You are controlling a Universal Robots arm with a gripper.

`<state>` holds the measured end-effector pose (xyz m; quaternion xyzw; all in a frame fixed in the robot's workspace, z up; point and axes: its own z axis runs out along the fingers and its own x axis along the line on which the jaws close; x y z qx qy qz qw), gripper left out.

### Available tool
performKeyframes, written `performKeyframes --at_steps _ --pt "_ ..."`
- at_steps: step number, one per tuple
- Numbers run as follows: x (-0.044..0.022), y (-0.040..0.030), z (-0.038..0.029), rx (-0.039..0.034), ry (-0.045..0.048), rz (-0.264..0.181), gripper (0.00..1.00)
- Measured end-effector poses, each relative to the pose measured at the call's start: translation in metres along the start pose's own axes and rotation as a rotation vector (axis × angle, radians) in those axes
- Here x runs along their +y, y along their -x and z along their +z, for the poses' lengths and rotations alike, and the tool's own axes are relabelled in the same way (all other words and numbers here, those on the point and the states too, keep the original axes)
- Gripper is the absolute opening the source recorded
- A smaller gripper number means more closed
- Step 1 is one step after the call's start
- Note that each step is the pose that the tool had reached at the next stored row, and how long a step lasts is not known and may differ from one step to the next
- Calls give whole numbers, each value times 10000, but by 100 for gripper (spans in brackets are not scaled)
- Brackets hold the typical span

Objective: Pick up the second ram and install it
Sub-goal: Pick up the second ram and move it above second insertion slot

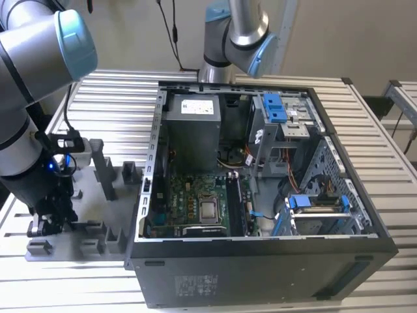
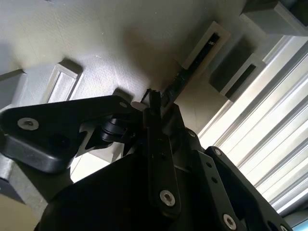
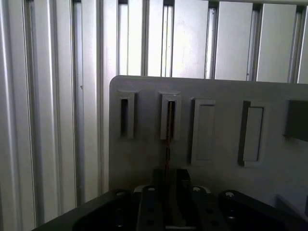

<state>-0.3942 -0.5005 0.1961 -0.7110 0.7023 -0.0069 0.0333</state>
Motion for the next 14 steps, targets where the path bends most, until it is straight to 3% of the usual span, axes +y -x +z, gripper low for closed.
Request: performKeyframes --at_steps 5,6,8,14 --pt "0 0 0 0 0 0 27" --pt "0 0 0 1 0 0 18" --pt "0 0 0 0 0 0 14" --pt "0 0 1 0 1 0 14"
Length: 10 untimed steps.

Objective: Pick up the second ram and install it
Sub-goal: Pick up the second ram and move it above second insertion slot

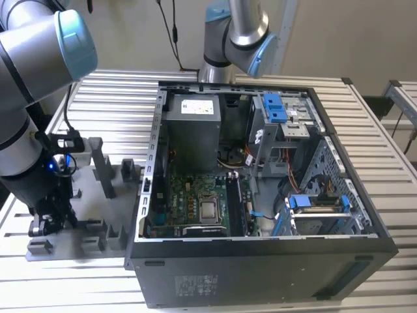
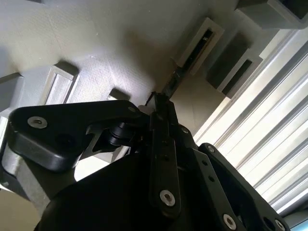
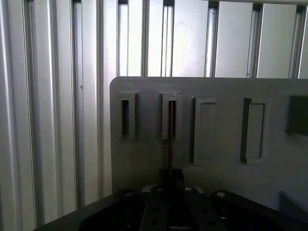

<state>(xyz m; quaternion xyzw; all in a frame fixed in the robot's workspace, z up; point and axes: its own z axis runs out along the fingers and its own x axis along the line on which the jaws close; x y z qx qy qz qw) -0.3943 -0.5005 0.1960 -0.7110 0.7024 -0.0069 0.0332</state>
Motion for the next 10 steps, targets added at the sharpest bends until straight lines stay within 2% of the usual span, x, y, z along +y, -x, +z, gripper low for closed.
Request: performKeyframes --at_steps 4,10 --pt "-1 0 -2 -3 -4 0 14" --pt "-3 2 -46 -1 -1 0 14"
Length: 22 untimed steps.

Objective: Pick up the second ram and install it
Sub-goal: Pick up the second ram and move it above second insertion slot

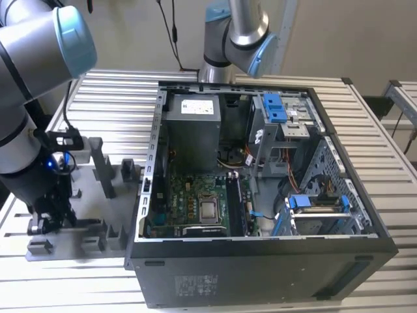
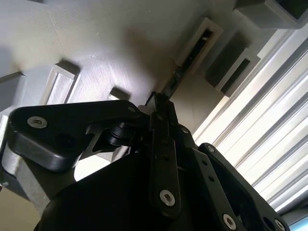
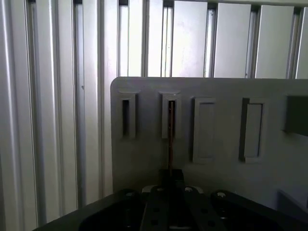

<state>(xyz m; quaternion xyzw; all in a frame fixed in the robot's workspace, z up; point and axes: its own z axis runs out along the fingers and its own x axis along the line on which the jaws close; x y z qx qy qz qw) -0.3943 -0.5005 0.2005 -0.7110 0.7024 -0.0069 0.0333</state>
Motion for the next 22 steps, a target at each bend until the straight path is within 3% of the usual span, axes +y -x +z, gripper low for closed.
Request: performKeyframes --at_steps 12,22 --pt "-7 5 -129 0 0 0 14" --pt "-9 6 -161 0 -1 0 14"
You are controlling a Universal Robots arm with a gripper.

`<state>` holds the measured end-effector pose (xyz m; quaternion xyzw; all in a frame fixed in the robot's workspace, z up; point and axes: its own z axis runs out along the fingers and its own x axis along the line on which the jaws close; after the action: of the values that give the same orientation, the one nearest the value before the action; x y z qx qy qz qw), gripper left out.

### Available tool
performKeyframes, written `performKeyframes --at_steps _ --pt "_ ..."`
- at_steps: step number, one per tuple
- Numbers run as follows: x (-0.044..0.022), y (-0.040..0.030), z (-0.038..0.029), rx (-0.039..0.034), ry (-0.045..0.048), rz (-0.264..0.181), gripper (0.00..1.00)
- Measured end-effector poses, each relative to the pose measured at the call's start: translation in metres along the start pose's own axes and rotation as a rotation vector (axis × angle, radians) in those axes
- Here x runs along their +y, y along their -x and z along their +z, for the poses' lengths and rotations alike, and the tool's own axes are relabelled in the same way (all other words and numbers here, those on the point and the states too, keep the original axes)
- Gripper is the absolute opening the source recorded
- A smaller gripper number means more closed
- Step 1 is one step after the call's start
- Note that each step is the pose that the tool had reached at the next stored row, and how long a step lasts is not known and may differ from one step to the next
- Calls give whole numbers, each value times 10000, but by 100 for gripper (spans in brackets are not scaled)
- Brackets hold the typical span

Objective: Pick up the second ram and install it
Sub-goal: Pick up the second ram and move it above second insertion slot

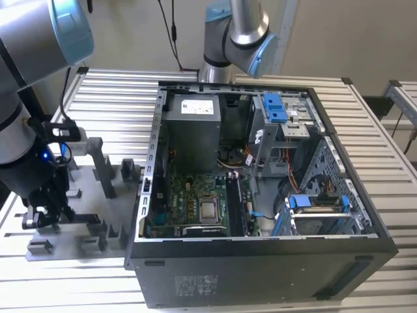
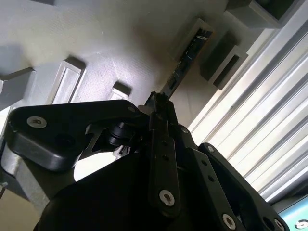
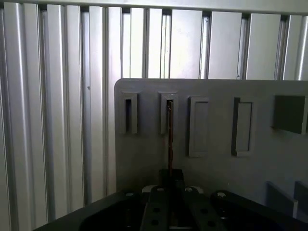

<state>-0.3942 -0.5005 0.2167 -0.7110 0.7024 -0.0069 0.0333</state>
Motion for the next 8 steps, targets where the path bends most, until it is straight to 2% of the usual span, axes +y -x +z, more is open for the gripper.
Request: performKeyframes --at_steps 8 --pt "5 0 -3 1 -9 30 14"
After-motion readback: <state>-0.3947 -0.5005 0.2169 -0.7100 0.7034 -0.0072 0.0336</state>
